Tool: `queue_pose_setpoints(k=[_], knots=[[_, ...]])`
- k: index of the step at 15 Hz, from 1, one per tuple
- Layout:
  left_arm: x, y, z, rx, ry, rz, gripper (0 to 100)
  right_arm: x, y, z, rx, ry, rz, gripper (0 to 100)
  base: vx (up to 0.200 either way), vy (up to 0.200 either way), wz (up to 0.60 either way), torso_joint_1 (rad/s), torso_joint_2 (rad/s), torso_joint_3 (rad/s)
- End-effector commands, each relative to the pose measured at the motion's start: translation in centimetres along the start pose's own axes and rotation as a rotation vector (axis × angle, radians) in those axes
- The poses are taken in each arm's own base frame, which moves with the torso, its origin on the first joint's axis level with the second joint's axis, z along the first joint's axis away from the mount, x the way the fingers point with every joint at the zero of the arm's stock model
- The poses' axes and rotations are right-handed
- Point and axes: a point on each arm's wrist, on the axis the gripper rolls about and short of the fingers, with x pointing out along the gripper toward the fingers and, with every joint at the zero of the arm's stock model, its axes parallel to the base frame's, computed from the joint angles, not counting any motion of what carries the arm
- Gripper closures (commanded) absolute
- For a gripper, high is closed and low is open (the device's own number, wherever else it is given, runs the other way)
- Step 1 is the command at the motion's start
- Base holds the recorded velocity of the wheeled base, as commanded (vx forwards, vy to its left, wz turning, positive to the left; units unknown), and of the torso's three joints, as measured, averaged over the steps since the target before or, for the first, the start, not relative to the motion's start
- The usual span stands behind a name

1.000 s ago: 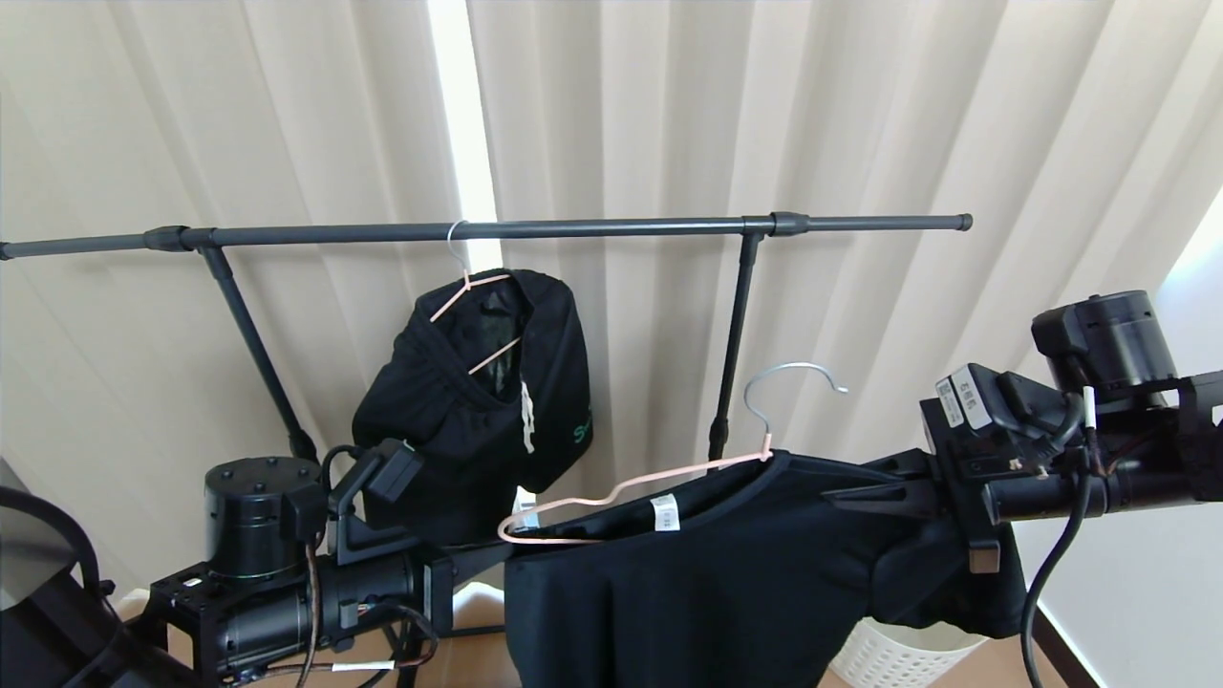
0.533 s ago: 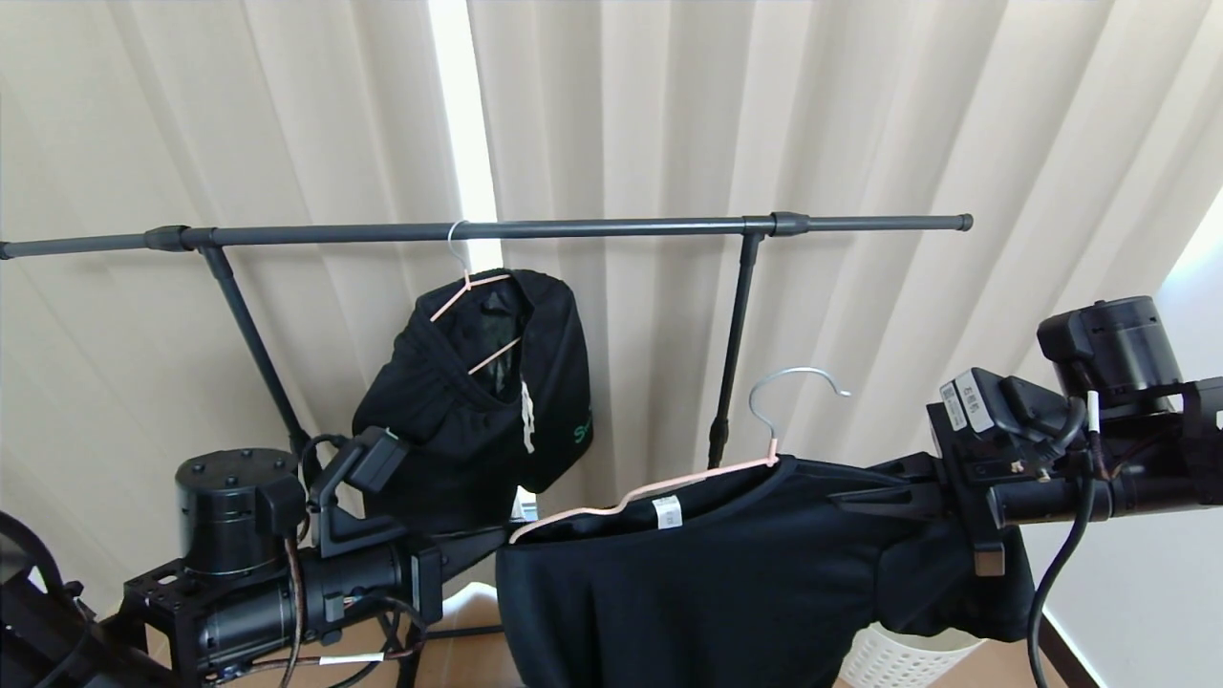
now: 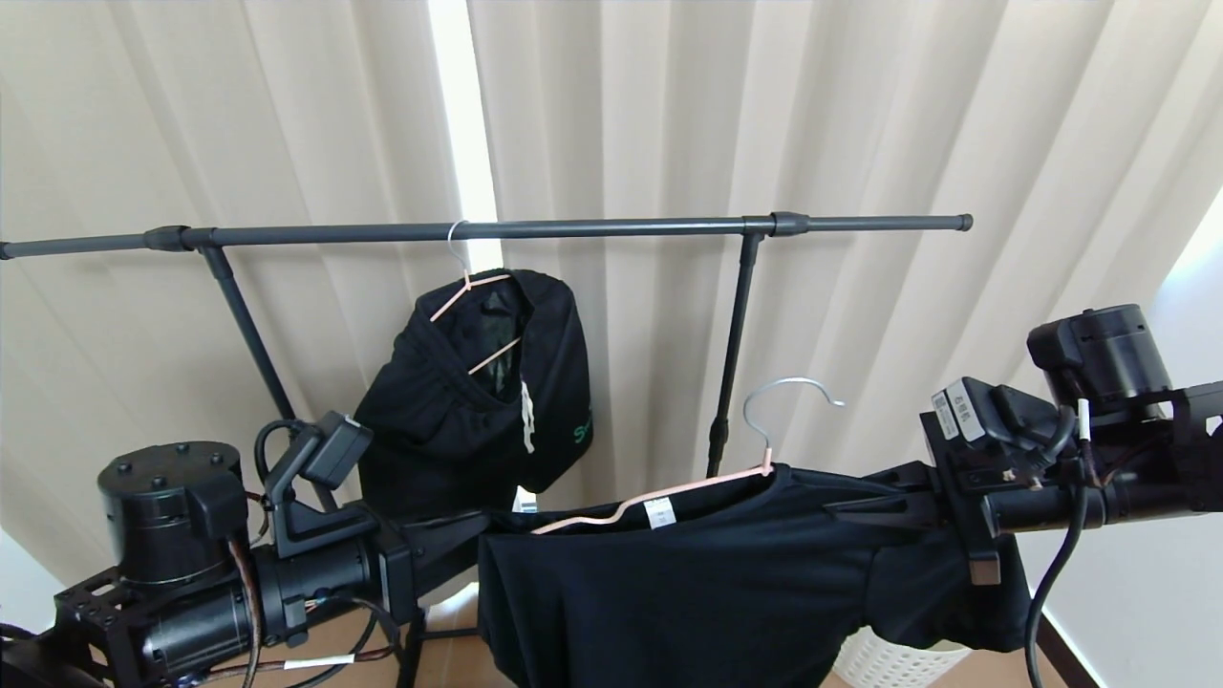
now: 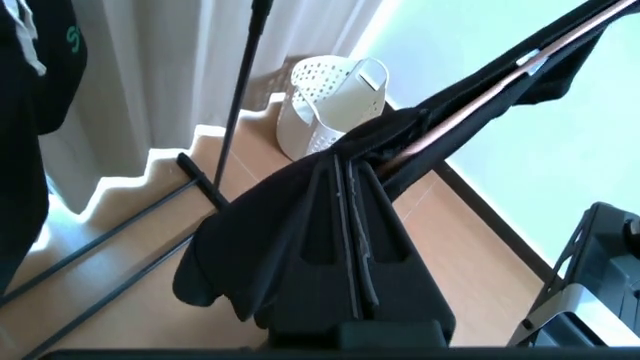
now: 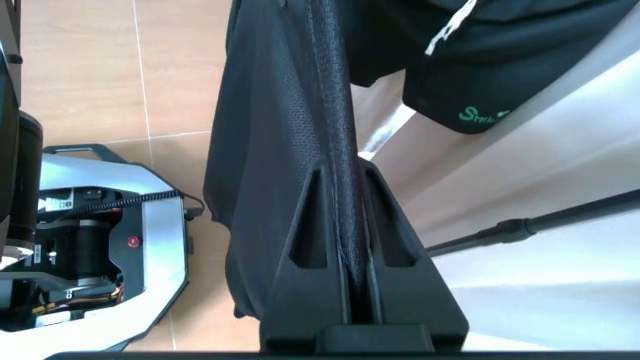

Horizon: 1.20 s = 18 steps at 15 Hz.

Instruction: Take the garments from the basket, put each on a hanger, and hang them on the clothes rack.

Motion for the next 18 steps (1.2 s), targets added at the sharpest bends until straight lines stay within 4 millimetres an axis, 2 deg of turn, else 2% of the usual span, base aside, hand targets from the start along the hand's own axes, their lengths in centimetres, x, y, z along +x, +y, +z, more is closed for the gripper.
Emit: queue_pose_setpoints(k=[1,5,11,13,15,18], knots=[[-0.7,-1.4,0.2,0.027,-0.018,-0.039,100,0.6,0.1,-0.1,0.003,0.004,0.021,100,0.000,0.000,0.00,0.000,0.00,0.000],[-0.9,-3.8,-0.4,0.056,0.004,-0.129,100,1.5,0.0,-0.4,0.030,-0.004,0.031,100,0.000,0.000,0.00,0.000,0.00,0.000],[-1.0,-4.8,-0.4,0.073,0.004,-0.168,100,3.1,-0.3,-1.4,0.022,-0.029,0.018,100,0.000,0.000,0.00,0.000,0.00,0.000],[-1.0,-4.5,-0.2,0.073,-0.005,-0.153,100,3.3,-0.4,-1.5,0.024,-0.012,0.007,100,0.000,0.000,0.00,0.000,0.00,0.000],[-1.2,-3.2,0.1,0.083,-0.021,-0.092,100,3.2,-0.6,-1.4,0.008,0.005,-0.030,100,0.000,0.000,0.00,0.000,0.00,0.000],[-1.6,-2.4,0.1,0.119,-0.024,-0.039,100,2.4,-1.0,-1.1,-0.013,-0.009,-0.072,100,0.000,0.000,0.00,0.000,0.00,0.000]])
